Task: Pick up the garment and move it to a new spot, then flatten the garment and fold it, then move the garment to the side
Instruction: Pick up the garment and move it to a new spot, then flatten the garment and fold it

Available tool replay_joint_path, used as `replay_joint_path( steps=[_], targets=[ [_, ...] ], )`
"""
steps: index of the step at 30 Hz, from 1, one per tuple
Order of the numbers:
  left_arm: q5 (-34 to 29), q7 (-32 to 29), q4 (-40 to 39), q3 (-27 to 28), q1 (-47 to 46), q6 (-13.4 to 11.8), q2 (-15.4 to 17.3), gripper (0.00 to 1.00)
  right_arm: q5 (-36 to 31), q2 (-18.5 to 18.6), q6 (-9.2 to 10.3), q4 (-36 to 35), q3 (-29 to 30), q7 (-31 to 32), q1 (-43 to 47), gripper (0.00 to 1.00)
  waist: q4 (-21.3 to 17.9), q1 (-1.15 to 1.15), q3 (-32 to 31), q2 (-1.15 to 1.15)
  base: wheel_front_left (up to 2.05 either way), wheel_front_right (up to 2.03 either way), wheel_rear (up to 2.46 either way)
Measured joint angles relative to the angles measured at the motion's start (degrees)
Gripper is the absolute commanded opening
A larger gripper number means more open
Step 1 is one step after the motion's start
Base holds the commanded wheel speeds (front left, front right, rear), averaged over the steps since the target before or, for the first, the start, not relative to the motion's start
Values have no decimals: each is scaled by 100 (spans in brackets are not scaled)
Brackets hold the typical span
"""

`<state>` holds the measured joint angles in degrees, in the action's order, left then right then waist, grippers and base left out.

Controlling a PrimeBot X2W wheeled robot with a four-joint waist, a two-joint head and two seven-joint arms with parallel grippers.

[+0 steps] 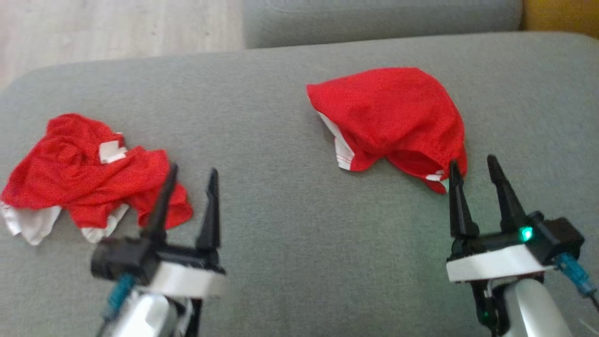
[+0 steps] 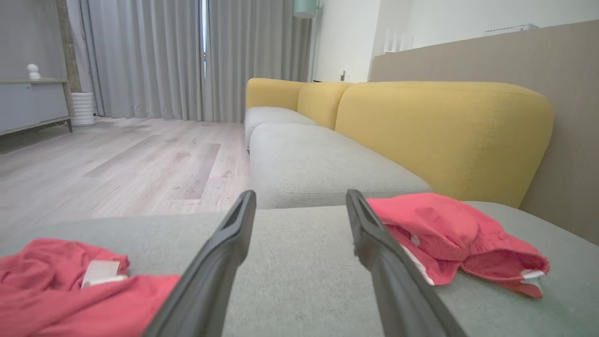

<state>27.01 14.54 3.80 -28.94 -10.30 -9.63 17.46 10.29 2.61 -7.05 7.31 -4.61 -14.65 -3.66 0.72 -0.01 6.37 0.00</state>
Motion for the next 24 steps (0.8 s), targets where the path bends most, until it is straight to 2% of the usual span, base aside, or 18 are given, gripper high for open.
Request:
replay_joint_path(
  steps=[3, 6, 14, 17, 24],
  targets=[
    [-334, 0, -32, 143, 340, 15, -296, 100, -38, 0, 0, 89, 29, 1, 121, 100, 147, 0, -85, 0, 0, 0, 0],
    [-575, 0, -27, 345, 448, 158, -509, 100, -37, -1, -1, 96, 40, 0, 120, 100, 221, 0, -116, 0, 0, 0, 0],
    [-1005, 0, 58, 743, 458, 601, -805, 100, -20, -1, 0, 304, 211, 0, 50, 100, 275, 1, 27, 0, 0, 0, 0],
    [-1131, 0, 157, 870, 437, 770, -933, 100, -81, -1, 0, 642, 333, 1, -120, 100, 298, 2, 146, 0, 0, 0, 0],
    [-1369, 0, 328, 1022, 222, 1090, -1190, 100, -188, 0, -1, 1927, 678, 1, -908, 100, 416, 2, 411, 0, 0, 0, 0]
  ],
)
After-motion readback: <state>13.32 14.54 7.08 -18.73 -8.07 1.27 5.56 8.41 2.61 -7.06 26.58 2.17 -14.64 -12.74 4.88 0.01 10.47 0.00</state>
